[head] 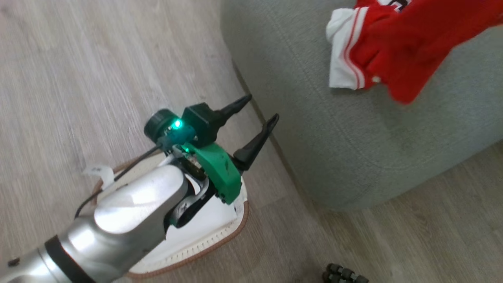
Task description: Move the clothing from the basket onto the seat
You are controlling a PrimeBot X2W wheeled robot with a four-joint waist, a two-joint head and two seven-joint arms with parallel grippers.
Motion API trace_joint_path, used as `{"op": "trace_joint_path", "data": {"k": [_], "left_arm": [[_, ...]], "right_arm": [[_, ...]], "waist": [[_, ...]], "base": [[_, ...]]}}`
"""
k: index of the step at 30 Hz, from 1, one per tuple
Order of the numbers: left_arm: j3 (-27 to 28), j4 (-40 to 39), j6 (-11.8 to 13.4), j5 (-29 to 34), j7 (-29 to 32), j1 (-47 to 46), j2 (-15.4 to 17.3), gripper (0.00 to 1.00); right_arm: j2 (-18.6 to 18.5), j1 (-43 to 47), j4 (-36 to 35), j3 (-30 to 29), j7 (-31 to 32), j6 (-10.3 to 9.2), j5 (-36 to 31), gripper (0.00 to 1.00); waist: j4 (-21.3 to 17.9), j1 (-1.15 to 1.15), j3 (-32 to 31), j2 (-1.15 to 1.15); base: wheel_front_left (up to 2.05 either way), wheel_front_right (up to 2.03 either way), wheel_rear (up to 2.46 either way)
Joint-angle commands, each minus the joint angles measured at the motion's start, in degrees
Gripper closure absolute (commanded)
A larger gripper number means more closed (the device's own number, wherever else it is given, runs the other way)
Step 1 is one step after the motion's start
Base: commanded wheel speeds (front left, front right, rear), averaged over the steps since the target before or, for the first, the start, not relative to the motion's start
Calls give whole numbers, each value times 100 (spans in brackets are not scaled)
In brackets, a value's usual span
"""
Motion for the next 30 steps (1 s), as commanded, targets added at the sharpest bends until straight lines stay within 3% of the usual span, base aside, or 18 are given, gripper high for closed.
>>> {"op": "trace_joint_path", "data": {"k": [1, 7, 14, 22, 30], "left_arm": [[205, -210, -5, 73, 54, -382, 147, 0], [175, -348, -20, 166, 227, -659, 132, 0], [150, -437, -39, 266, 360, -935, 109, 0], [146, -459, -24, 311, 354, -1047, 61, 0], [132, -424, -22, 325, 287, -1081, 3, 0]], "right_arm": [[-321, -411, 100, -102, -93, -2, 102, 100], [-959, -1105, 1122, -241, -197, -2, 282, 100], [-1383, -1591, 2489, 13, -160, -2, 92, 100], [-1618, -1870, 3634, 323, -120, -2, 68, 100], [-1604, -1898, 4648, 803, 285, -2, 265, 100]], "waist": [[227, 0, 334, 0], [572, 0, 880, 0], [980, 0, 1426, 0], [1304, 0, 1702, 0], [1493, 0, 1834, 0]], "base": [[0, 0, 0], [0, 0, 0], [0, 0, 0], [0, 0, 0], [0, 0, 0]]}}
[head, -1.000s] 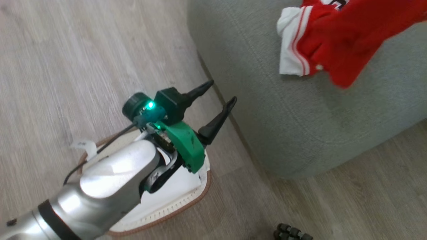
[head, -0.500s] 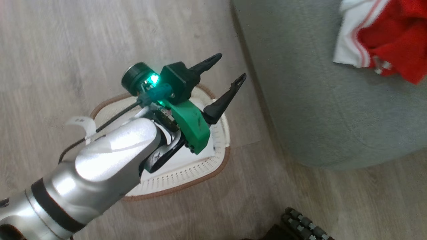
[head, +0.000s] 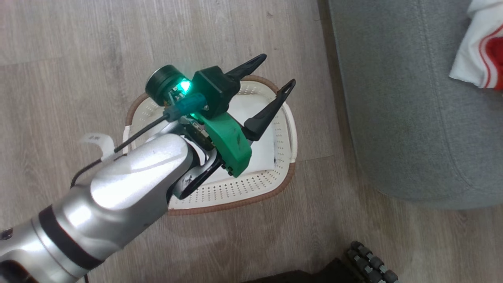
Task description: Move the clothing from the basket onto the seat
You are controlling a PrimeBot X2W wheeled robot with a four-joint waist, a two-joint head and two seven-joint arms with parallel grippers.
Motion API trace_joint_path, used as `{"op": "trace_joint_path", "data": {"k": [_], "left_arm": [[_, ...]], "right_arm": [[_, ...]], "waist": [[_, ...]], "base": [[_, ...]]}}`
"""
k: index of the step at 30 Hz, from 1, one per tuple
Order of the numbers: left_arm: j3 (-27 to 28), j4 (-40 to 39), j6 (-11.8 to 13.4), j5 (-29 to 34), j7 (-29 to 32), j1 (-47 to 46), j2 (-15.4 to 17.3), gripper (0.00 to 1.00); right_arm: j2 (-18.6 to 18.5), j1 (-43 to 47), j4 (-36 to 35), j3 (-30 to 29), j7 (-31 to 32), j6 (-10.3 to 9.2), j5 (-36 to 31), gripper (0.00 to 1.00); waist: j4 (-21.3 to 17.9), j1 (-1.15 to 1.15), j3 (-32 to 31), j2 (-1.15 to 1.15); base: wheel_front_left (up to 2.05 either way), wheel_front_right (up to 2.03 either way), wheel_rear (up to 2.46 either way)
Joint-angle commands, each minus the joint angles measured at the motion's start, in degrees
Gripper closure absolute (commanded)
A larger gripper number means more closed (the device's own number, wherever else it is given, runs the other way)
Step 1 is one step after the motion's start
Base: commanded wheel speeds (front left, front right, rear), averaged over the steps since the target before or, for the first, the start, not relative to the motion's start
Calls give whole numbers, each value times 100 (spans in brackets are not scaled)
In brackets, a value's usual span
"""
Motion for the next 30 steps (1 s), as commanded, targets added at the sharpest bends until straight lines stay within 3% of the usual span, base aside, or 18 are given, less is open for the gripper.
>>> {"op": "trace_joint_path", "data": {"k": [1, 5, 6, 7, 10, 11, 12, 13, 22, 30], "left_arm": [[161, -144, -12, 59, -72, -181, 12, 0], [157, -79, -24, 34, -124, -157, -15, 0], [158, -62, -26, 23, -138, -145, -18, 0], [159, -44, -27, 12, -152, -133, -20, 0], [163, 0, -28, -17, -192, -101, -34, 0], [162, 16, -30, -26, -205, -91, -41, 0], [159, 34, -35, -36, -219, -79, -51, 0], [157, 54, -39, -48, -237, -62, -61, 0], [179, 266, -44, -218, -454, 216, -91, 0], [225, 357, -1, -400, -648, 557, -57, 0]], "right_arm": [[-235, 64, 89, 118, 177, -2, 131, 100], [-240, 94, 279, 433, 607, -2, 359, 100], [-235, 108, 284, 531, 738, -2, 437, 93], [-237, 118, 267, 617, 838, -2, 526, 80], [-280, 136, 223, 815, 998, -2, 754, 55], [-291, 143, 206, 887, 1057, -2, 821, 38], [-302, 154, 199, 961, 1133, -2, 887, 15], [-310, 168, 196, 1038, 1231, -2, 952, 0], [-463, 372, -32, 1686, 1671, -2, 1428, 0], [-815, 688, -567, 2133, 1767, -2, 1804, 0]], "waist": [[46, 0, 0, 0], [66, 0, -61, 0], [63, 0, -89, 0], [57, 0, -118, 0], [37, 0, -215, 0], [30, 0, -250, 0], [23, 0, -296, 0], [14, 0, -347, 0], [-144, 0, -1000, 0], [-253, 0, -1604, 0]], "base": [[0, 0, 0], [0, 0, 0], [0, 0, 0], [0, 0, 0], [0, 0, 0], [0, 0, 0], [0, 0, 0], [0, 0, 0], [0, 0, 0], [0, 0, 0]]}}
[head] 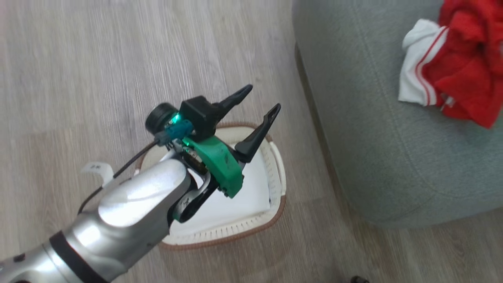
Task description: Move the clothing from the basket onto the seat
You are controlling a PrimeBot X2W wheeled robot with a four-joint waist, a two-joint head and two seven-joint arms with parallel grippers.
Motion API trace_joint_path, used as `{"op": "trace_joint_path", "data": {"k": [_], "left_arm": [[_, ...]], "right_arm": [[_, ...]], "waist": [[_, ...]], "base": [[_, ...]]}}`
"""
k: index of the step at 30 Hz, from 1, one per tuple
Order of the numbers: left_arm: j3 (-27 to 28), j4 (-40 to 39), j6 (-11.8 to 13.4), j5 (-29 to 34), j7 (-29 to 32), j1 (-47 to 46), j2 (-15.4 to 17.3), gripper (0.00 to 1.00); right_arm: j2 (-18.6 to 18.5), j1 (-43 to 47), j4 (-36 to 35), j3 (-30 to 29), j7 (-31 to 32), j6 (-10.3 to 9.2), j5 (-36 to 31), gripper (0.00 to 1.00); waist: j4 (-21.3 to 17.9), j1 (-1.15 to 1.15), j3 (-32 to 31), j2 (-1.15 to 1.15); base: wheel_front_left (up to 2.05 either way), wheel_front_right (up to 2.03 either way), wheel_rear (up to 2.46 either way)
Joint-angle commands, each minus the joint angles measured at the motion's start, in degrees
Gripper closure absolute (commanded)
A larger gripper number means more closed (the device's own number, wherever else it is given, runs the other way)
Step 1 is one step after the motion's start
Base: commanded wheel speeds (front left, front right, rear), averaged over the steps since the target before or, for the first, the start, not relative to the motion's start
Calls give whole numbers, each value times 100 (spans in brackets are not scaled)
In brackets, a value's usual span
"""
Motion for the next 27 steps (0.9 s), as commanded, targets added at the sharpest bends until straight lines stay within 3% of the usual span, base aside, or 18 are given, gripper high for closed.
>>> {"op": "trace_joint_path", "data": {"k": [1, 14, 21, 27], "left_arm": [[219, -119, 27, -36, -51, -87, 81, 0], [512, -198, 317, -272, -358, 514, 244, 0], [772, -255, 499, -327, -469, 930, 405, 0], [1067, -366, 658, -342, -507, 1282, 534, 0]], "right_arm": [[-288, 118, -125, 15, -64, -2, 43, 0], [-665, 854, -994, -173, -1142, -2, 347, 0], [-533, 1577, -1502, -627, -1757, -2, 218, 0], [-171, 2351, -2012, -1243, -2051, -2, -97, 0]], "waist": [[-52, 0, -196, 0], [204, 0, -1061, 0], [446, 0, -1370, 0], [647, 0, -1550, 0]], "base": [[0, 0, 0], [0, 0, 0], [0, 0, 0], [0, 0, 0]]}}
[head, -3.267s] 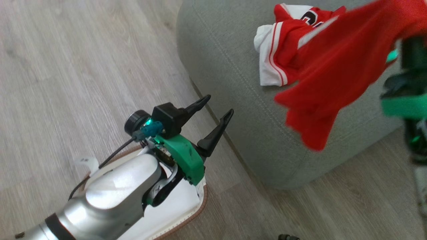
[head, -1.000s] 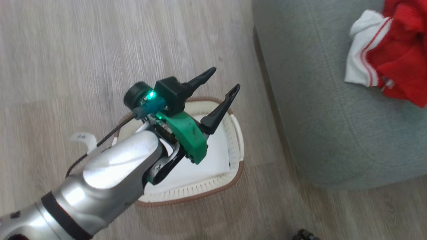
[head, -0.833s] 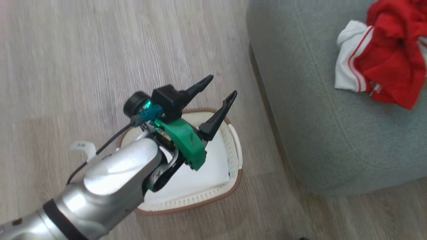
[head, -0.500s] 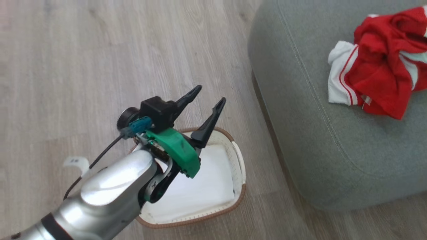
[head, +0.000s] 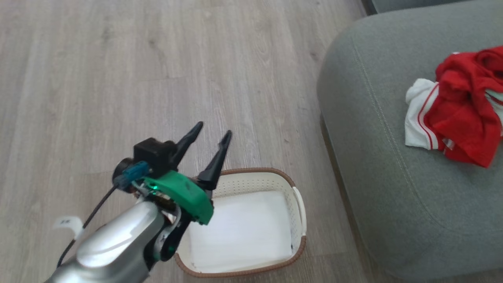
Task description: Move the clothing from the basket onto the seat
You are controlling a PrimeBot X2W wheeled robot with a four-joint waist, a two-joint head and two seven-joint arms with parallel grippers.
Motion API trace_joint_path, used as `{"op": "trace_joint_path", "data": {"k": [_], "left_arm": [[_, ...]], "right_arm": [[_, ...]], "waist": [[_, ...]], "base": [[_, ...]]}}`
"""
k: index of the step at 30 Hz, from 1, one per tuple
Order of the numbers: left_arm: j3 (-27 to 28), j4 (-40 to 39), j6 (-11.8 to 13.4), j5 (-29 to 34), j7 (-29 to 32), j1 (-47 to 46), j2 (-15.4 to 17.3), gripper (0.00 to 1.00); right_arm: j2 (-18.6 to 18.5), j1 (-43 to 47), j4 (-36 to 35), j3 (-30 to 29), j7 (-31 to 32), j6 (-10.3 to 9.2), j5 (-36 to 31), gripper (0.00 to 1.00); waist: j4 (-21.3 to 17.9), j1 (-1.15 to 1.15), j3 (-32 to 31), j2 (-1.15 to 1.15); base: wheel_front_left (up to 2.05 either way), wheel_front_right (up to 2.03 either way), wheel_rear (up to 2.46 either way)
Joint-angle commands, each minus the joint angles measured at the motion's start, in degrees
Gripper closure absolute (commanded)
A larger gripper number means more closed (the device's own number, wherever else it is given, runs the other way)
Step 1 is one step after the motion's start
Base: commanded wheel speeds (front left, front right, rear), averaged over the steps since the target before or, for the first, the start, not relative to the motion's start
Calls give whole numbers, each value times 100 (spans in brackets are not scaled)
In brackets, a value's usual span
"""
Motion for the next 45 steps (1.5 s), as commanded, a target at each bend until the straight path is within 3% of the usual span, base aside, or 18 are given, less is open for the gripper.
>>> {"op": "trace_joint_path", "data": {"k": [1, 14, 28, 35, 45], "left_arm": [[349, -177, 77, 5, -65, -131, 222, 0], [1164, -422, 286, 284, -76, 697, 287, 0], [2559, -605, 348, 960, -77, 1930, -84, 0], [3389, -640, -43, 1504, -77, 2440, -494, 0], [4011, -492, -595, 2272, -77, 2773, -901, 0]], "right_arm": [[-20, 259, -289, -167, -90, -2, -143, 0], [1590, 2079, -2240, -1668, 177, -2, -1386, 0], [2678, 3106, -3079, -1860, 166, -2, -1941, 0], [2940, 3284, -2896, -1598, -284, -2, -1999, 0], [3144, 3318, -2601, -1248, -582, -2, -2137, 0]], "waist": [[101, 1, -77, 0], [445, 1, -306, 0], [638, 1, -396, 0], [679, 1, -418, 0], [654, 1, -449, 0]], "base": [[0, 0, 0], [0, 0, 0], [0, 0, 0], [0, 0, 0], [0, 0, 0]]}}
